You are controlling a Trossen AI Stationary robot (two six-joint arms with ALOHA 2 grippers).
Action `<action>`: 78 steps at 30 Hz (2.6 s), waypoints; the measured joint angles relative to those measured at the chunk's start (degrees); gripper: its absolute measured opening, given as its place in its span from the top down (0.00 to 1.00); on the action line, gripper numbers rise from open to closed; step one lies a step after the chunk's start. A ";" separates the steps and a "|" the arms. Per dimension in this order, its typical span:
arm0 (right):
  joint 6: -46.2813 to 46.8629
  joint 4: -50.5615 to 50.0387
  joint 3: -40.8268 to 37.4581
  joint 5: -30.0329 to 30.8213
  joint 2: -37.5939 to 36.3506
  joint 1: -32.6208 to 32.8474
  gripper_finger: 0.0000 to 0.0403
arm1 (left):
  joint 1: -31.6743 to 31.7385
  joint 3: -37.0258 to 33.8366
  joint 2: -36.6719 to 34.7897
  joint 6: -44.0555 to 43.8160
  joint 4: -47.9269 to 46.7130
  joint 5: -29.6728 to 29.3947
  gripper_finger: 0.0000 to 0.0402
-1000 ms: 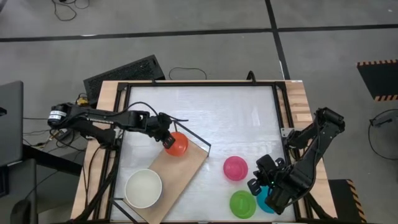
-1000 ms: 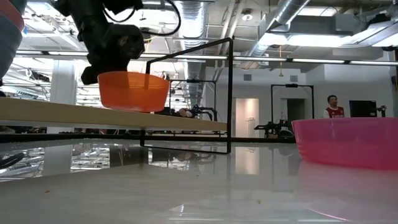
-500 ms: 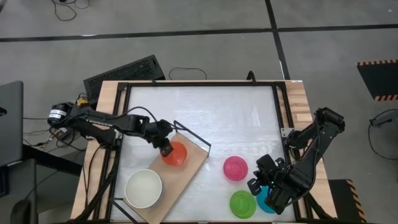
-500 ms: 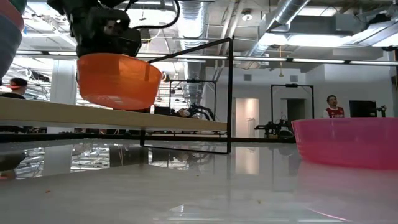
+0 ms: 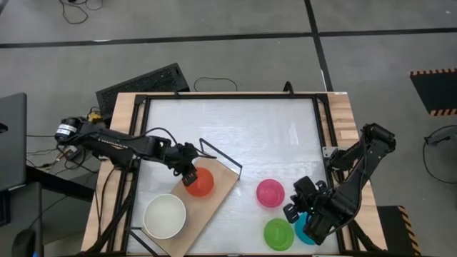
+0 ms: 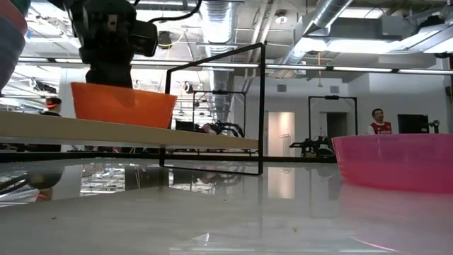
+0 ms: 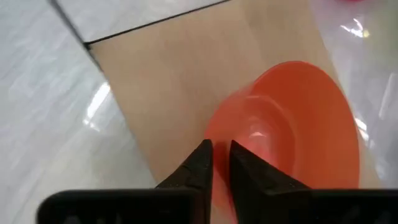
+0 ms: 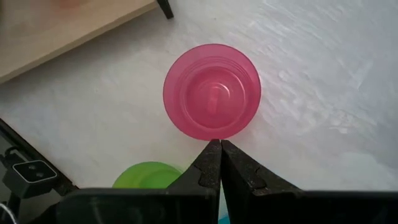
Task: Place and stack bowls onto a shelf
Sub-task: Put the small orange bowl on the shelf, then stack the small pink bowl on the small orange bowl on the shelf
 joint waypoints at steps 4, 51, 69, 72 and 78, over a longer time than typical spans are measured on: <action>-0.02 0.03 0.00 -0.02 0.00 -0.48 0.88 | -1.48 0.00 0.00 0.80 1.12 -1.12 0.81; -54.57 21.64 -0.02 -12.73 21.19 -14.23 0.48 | -1.82 7.02 -12.17 -0.22 -1.68 -0.39 0.58; -56.89 21.96 -0.04 -17.26 18.89 -19.12 0.95 | -1.82 7.02 -12.17 -0.20 -1.75 -0.59 0.58; -56.96 21.83 -0.03 -16.87 16.38 -18.92 0.95 | -1.82 7.02 -12.17 -0.19 -1.60 -0.24 0.58; -62.29 23.46 -0.02 -16.69 11.89 -17.76 0.95 | -2.34 6.99 -12.17 5.27 5.37 2.73 0.58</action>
